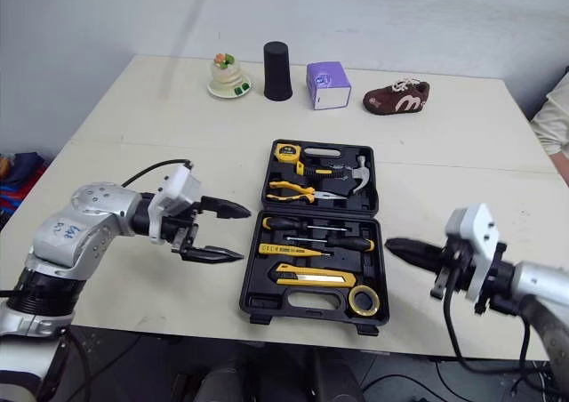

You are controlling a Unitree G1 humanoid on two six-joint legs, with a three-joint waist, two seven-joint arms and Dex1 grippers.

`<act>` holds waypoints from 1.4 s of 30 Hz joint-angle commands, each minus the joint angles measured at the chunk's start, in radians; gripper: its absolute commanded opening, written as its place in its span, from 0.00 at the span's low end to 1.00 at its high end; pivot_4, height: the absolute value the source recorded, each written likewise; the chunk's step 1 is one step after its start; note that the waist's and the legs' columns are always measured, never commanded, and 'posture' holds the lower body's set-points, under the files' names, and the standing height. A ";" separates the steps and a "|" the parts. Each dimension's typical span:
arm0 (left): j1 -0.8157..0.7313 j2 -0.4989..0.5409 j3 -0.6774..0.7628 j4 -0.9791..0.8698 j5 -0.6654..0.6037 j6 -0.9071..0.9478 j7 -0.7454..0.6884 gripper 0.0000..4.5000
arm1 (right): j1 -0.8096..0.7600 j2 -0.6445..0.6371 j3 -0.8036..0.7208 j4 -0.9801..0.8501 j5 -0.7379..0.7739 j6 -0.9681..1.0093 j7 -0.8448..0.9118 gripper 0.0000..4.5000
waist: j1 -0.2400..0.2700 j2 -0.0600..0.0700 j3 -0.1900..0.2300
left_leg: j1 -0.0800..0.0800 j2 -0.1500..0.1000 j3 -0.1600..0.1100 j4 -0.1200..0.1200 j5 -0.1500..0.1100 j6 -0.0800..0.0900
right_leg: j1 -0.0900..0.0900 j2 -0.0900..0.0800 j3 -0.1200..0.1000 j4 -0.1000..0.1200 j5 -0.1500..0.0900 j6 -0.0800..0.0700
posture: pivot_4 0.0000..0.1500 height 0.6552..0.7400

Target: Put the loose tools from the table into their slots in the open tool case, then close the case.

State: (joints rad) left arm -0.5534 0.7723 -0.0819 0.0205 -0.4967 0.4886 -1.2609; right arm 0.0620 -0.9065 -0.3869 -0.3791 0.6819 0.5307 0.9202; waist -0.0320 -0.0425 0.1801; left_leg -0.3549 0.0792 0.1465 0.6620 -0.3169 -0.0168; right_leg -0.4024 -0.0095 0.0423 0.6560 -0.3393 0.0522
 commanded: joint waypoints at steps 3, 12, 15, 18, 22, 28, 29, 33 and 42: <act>-0.083 0.000 0.001 0.259 0.149 -0.146 0.039 0.44 | -0.195 -0.021 0.180 0.229 -0.247 -0.043 -0.096 0.00 | 0.000 0.000 0.000 | -0.006 -0.001 0.003 0.001 0.001 -0.001 | -0.008 -0.001 0.002 0.001 0.000 0.000 | 1.00 0.93; -0.187 -0.212 -0.068 0.453 0.292 -0.190 0.180 0.01 | -0.465 0.089 0.404 0.501 -0.447 -0.109 -0.098 0.00 | 0.003 0.001 0.000 | -0.020 0.000 0.009 0.005 0.002 -0.002 | -0.024 0.000 0.004 0.008 0.000 0.001 | 1.00 0.93; -0.200 -0.260 -0.097 0.477 0.329 -0.218 0.197 0.01 | -0.480 0.109 0.424 0.469 -0.433 -0.082 -0.065 0.00 | -0.001 0.002 0.001 | -0.020 0.001 0.011 0.006 0.003 -0.003 | -0.026 0.001 0.005 0.010 0.000 0.001 | 1.00 0.93; -0.221 -0.308 -0.104 0.491 0.343 -0.228 0.210 0.01 | -0.464 0.117 0.410 0.408 -0.405 -0.049 -0.045 0.00 | -0.002 0.002 0.001 | -0.018 0.001 0.012 0.006 0.004 -0.004 | -0.026 0.001 0.007 0.013 0.000 0.001 | 1.00 0.93; -0.242 -0.357 -0.110 0.496 0.355 -0.217 0.214 0.01 | -0.449 0.127 0.389 0.391 -0.415 -0.036 -0.064 0.00 | 0.000 0.002 0.001 | -0.016 0.000 0.014 0.006 0.005 -0.004 | -0.026 0.002 0.010 0.017 0.000 0.001 | 1.00 0.93; -0.271 -0.424 -0.126 0.522 0.388 -0.215 0.229 0.01 | -0.383 0.115 0.344 0.343 -0.408 -0.011 -0.072 0.00 | 0.008 0.002 0.001 | -0.017 -0.001 0.014 0.007 0.005 -0.003 | -0.026 0.000 0.009 0.016 0.000 0.001 | 1.00 0.93; -0.274 -0.429 -0.125 0.528 0.392 -0.217 0.231 0.01 | -0.375 0.115 0.337 0.337 -0.407 -0.006 -0.076 0.00 | 0.008 0.002 0.001 | -0.017 -0.001 0.014 0.007 0.005 -0.003 | -0.026 0.000 0.010 0.016 0.001 0.001 | 1.00 0.93; -0.267 -0.439 -0.108 0.538 0.391 -0.214 0.228 0.01 | -0.354 0.111 0.318 0.313 -0.415 0.012 -0.087 0.00 | 0.004 0.002 0.001 | -0.017 -0.002 0.014 0.007 0.005 -0.003 | -0.026 0.000 0.010 0.017 0.001 0.002 | 1.00 0.93; -0.217 -0.338 -0.052 0.489 0.371 -0.150 0.204 0.01 | -0.308 0.063 0.265 0.294 -0.445 0.014 -0.120 0.00 | -0.001 0.002 0.001 | -0.016 -0.001 0.014 0.006 0.006 -0.004 | -0.026 0.001 0.010 0.017 0.001 0.002 | 1.00 0.93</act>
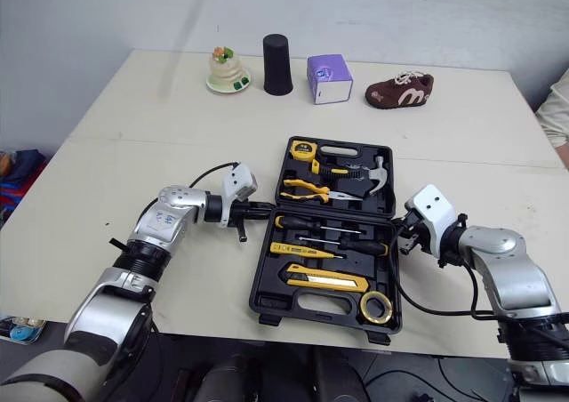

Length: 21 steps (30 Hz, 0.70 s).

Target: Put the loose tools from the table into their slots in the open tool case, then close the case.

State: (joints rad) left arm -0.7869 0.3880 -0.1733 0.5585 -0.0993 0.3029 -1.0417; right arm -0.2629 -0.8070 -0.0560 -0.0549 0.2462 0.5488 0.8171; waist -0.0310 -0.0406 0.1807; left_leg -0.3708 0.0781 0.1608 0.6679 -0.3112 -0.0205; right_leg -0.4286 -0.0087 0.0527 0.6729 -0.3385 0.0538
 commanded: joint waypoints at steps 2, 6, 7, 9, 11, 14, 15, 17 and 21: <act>0.035 0.097 0.057 -0.090 -0.034 0.078 -0.019 0.01 | 0.047 -0.063 -0.099 -0.052 -0.001 0.013 -0.016 0.00 | -0.007 0.000 0.000 | 0.001 0.000 0.001 0.000 0.000 0.000 | 0.000 0.000 0.001 0.000 0.000 0.000 | 1.00 0.93; 0.025 0.162 0.151 -0.197 -0.146 0.383 -0.002 0.18 | 0.078 -0.090 -0.194 -0.121 0.094 0.130 0.005 0.14 | -0.018 0.000 0.000 | 0.002 0.001 0.001 -0.001 0.000 -0.001 | 0.000 0.001 0.002 0.002 0.000 0.000 | 1.00 0.93; 0.005 0.166 0.183 -0.218 -0.189 0.510 0.012 0.29 | 0.072 -0.093 -0.209 -0.137 0.119 0.171 0.007 0.20 | -0.020 0.000 0.000 | 0.002 0.001 0.001 -0.001 0.001 -0.001 | 0.000 0.001 0.001 0.002 0.000 0.000 | 1.00 0.93; -0.036 0.177 0.218 -0.278 -0.271 0.756 0.027 0.47 | 0.027 -0.095 -0.220 -0.171 0.179 0.277 0.005 0.40 | -0.023 0.000 0.000 | 0.001 0.001 0.001 0.001 0.001 -0.001 | 0.000 0.001 0.001 0.003 0.000 0.000 | 1.00 0.93; -0.067 0.159 0.234 -0.302 -0.282 0.868 0.095 0.67 | -0.037 -0.090 -0.216 -0.190 0.234 0.388 -0.009 0.62 | -0.024 0.000 0.000 | 0.001 0.001 0.000 0.002 0.001 -0.001 | 0.000 0.000 0.001 0.004 0.000 0.000 | 1.00 0.93; -0.140 0.092 0.275 -0.257 -0.249 0.971 0.265 0.98 | -0.162 -0.067 -0.188 -0.180 0.282 0.541 -0.055 0.95 | -0.025 0.001 0.000 | 0.002 0.000 0.000 0.002 0.001 -0.001 | 0.000 0.000 0.001 0.005 0.000 0.000 | 1.00 0.93; -0.158 0.075 0.288 -0.245 -0.244 0.991 0.305 0.99 | -0.197 -0.055 -0.182 -0.169 0.290 0.582 -0.075 0.98 | -0.026 0.001 0.000 | 0.002 0.000 -0.001 0.002 0.001 -0.001 | 0.000 0.000 0.001 0.005 0.000 0.000 | 1.00 0.93; -0.197 0.042 0.299 -0.214 -0.236 1.025 0.374 0.99 | -0.277 -0.018 -0.167 -0.130 0.285 0.658 -0.132 0.98 | -0.027 0.001 0.000 | 0.001 0.000 -0.001 0.002 0.001 -0.001 | 0.000 0.001 0.001 0.005 0.000 0.000 | 1.00 0.93; -0.260 -0.014 0.289 -0.145 -0.232 1.055 0.458 0.99 | -0.405 0.059 -0.135 -0.008 0.236 0.748 -0.253 0.98 | -0.026 0.001 0.000 | 0.000 0.001 0.000 0.000 0.002 -0.002 | -0.002 0.001 0.002 0.005 0.000 -0.001 | 1.00 0.93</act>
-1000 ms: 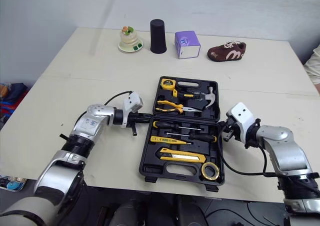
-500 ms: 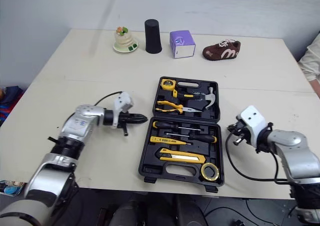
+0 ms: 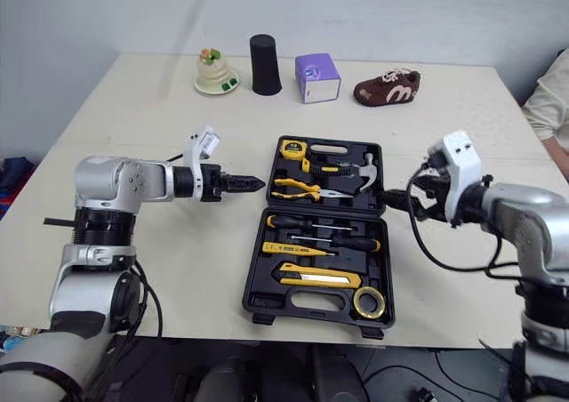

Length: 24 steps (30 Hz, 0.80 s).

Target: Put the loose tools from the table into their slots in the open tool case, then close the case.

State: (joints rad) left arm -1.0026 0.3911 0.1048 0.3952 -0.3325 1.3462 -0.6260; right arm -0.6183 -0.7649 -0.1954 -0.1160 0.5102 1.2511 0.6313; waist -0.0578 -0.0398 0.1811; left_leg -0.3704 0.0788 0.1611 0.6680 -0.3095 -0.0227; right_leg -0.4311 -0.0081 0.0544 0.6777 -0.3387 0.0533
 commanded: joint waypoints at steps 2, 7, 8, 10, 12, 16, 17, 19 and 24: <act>-0.066 -0.040 0.007 0.071 0.013 -0.002 0.077 0.99 | -0.088 0.036 0.042 0.100 -0.063 0.037 -0.104 0.98 | 0.001 0.000 0.000 | 0.000 0.000 0.001 0.000 0.000 0.000 | -0.001 0.000 0.001 0.000 0.000 0.000 | 1.00 0.93; -0.096 -0.069 -0.013 0.161 0.036 -0.050 0.129 0.99 | -0.148 0.065 0.089 0.182 -0.110 0.024 -0.154 0.98 | 0.000 0.000 0.000 | 0.000 0.000 0.004 -0.002 0.000 0.000 | -0.003 0.000 0.002 0.000 0.000 0.000 | 1.00 0.93; -0.099 -0.072 -0.017 0.172 0.039 -0.056 0.136 0.99 | -0.153 0.067 0.094 0.195 -0.118 0.020 -0.160 0.98 | 0.000 0.000 0.000 | -0.001 0.000 0.004 -0.002 0.000 0.000 | -0.004 0.000 0.002 0.000 0.000 0.000 | 1.00 0.93; -0.099 -0.080 -0.035 0.188 0.050 -0.080 0.145 0.99 | -0.159 0.072 0.108 0.220 -0.130 0.018 -0.166 0.98 | 0.000 0.000 0.000 | -0.001 0.000 0.004 -0.001 0.000 -0.001 | -0.004 0.000 0.002 0.001 0.000 0.000 | 1.00 0.93; -0.100 -0.091 -0.045 0.202 0.054 -0.099 0.151 0.99 | -0.162 0.079 0.121 0.234 -0.137 0.013 -0.168 0.98 | 0.000 0.000 0.000 | 0.000 0.000 0.004 -0.002 0.001 -0.001 | -0.004 0.000 0.003 0.001 0.000 0.000 | 1.00 0.93; -0.090 -0.104 -0.095 0.220 0.075 -0.128 0.143 0.99 | -0.180 0.098 0.136 0.263 -0.154 0.004 -0.177 0.98 | 0.000 0.001 -0.001 | 0.000 0.000 0.005 -0.002 0.001 -0.001 | -0.004 0.000 0.003 0.002 0.000 0.000 | 1.00 0.93; -0.082 -0.104 -0.119 0.221 0.088 -0.141 0.140 0.99 | -0.185 0.101 0.144 0.270 -0.160 0.004 -0.178 0.98 | 0.000 0.002 -0.001 | 0.001 0.000 0.005 -0.002 0.001 -0.001 | -0.004 0.000 0.003 0.002 0.000 0.000 | 1.00 0.93; -0.075 -0.105 -0.147 0.227 0.105 -0.156 0.139 0.99 | -0.189 0.102 0.162 0.278 -0.169 0.002 -0.178 0.98 | 0.000 0.003 -0.001 | 0.001 -0.001 0.005 -0.001 0.001 -0.002 | -0.003 0.000 0.003 0.002 0.000 0.000 | 1.00 0.93; -0.086 -0.123 -0.158 0.245 0.105 -0.127 0.152 0.99 | -0.196 0.106 0.201 0.287 -0.188 -0.003 -0.174 0.98 | 0.003 0.004 -0.002 | 0.002 -0.001 0.005 -0.001 0.002 -0.002 | -0.002 0.000 0.003 0.003 0.000 0.000 | 1.00 0.93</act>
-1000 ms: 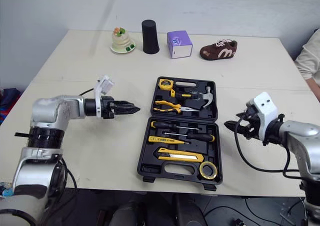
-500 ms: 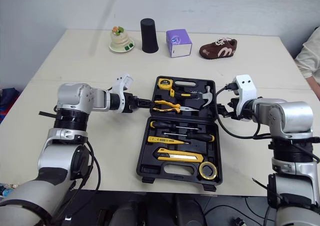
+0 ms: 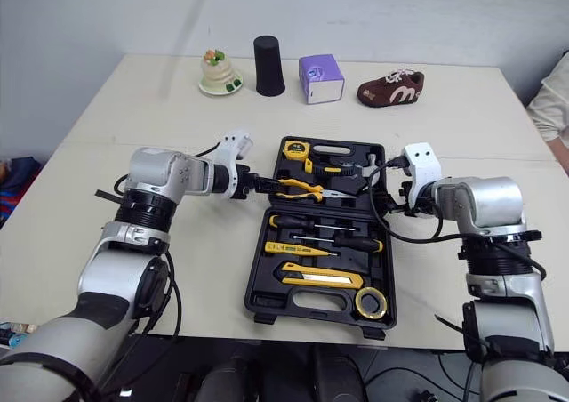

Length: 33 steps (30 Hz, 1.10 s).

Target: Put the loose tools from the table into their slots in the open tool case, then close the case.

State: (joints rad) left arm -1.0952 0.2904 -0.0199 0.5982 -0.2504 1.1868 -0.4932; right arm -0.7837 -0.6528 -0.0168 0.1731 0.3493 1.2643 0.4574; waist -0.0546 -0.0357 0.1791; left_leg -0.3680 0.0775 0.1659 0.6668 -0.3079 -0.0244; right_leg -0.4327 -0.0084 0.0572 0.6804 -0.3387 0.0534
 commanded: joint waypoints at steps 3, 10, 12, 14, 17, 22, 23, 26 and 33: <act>-0.008 -0.037 -0.009 0.068 0.025 0.032 0.042 0.99 | -0.034 0.003 0.020 0.000 -0.029 -0.014 -0.003 0.98 | -0.002 0.001 0.000 | 0.001 0.000 0.000 0.000 0.000 0.000 | 0.001 0.000 0.000 0.000 0.000 0.000 | 1.00 0.93; 0.012 -0.053 -0.047 0.053 0.038 0.055 0.037 0.55 | -0.022 0.011 0.020 -0.007 -0.027 -0.010 -0.002 0.94 | -0.003 0.001 -0.001 | 0.001 0.000 -0.001 0.000 0.000 0.000 | 0.002 0.000 0.000 0.000 0.000 0.000 | 1.00 0.93; 0.029 -0.066 -0.060 0.035 0.037 0.074 0.038 0.36 | -0.018 0.018 0.016 -0.011 -0.018 -0.005 0.003 0.80 | -0.004 0.001 -0.001 | 0.001 0.000 -0.001 -0.001 0.000 0.000 | 0.002 0.000 0.000 -0.001 0.000 0.000 | 1.00 0.93; 0.051 -0.080 -0.068 0.011 0.033 0.112 0.045 0.16 | -0.012 0.026 0.012 -0.023 -0.009 0.003 0.010 0.59 | -0.005 0.002 -0.001 | 0.002 0.000 -0.001 -0.001 0.000 0.000 | 0.002 0.000 0.000 -0.001 0.000 0.000 | 1.00 0.93; 0.080 -0.089 -0.084 -0.038 0.031 0.131 0.055 0.04 | -0.003 0.034 0.009 -0.038 -0.009 0.010 0.008 0.25 | -0.006 0.003 -0.002 | 0.003 0.000 -0.001 -0.002 0.000 0.000 | 0.003 0.000 0.000 -0.001 0.000 0.000 | 1.00 0.93; 0.085 -0.096 -0.054 -0.073 0.020 0.128 0.069 0.03 | 0.007 0.036 -0.002 -0.050 -0.012 0.007 -0.006 0.02 | -0.001 0.003 -0.002 | 0.008 0.000 0.000 -0.002 0.000 0.000 | 0.008 0.000 0.001 -0.002 0.000 0.000 | 1.00 0.93; 0.087 -0.096 -0.041 -0.083 0.013 0.126 0.069 0.03 | 0.009 0.041 -0.011 -0.053 -0.013 0.002 -0.014 0.02 | -0.001 0.003 -0.002 | 0.008 -0.001 0.000 -0.003 0.000 0.000 | 0.008 0.000 0.001 -0.002 0.000 0.000 | 1.00 0.93; 0.089 -0.103 0.008 -0.117 -0.010 0.098 0.066 0.03 | 0.021 0.044 -0.013 -0.073 -0.020 -0.027 -0.023 0.01 | -0.001 0.003 -0.002 | 0.008 0.000 0.000 -0.003 0.000 0.000 | 0.008 0.000 0.001 -0.003 0.000 0.000 | 1.00 0.93; 0.115 -0.075 0.029 -0.207 0.023 -0.226 0.049 0.03 | 0.067 0.017 0.044 -0.176 -0.082 -0.244 0.006 0.01 | -0.001 0.004 -0.002 | 0.008 -0.001 0.000 -0.003 0.001 0.000 | 0.008 -0.001 0.001 -0.003 0.001 0.001 | 1.00 0.93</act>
State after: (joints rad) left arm -0.9762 0.2045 0.0075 0.4364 -0.2362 1.0802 -0.4274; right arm -0.7152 -0.6044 0.0013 0.0717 0.2892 1.1169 0.4244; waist -0.0558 -0.0320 0.1771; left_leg -0.3603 0.0757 0.1663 0.6637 -0.3066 -0.0240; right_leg -0.4251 -0.0094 0.0587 0.6778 -0.3375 0.0549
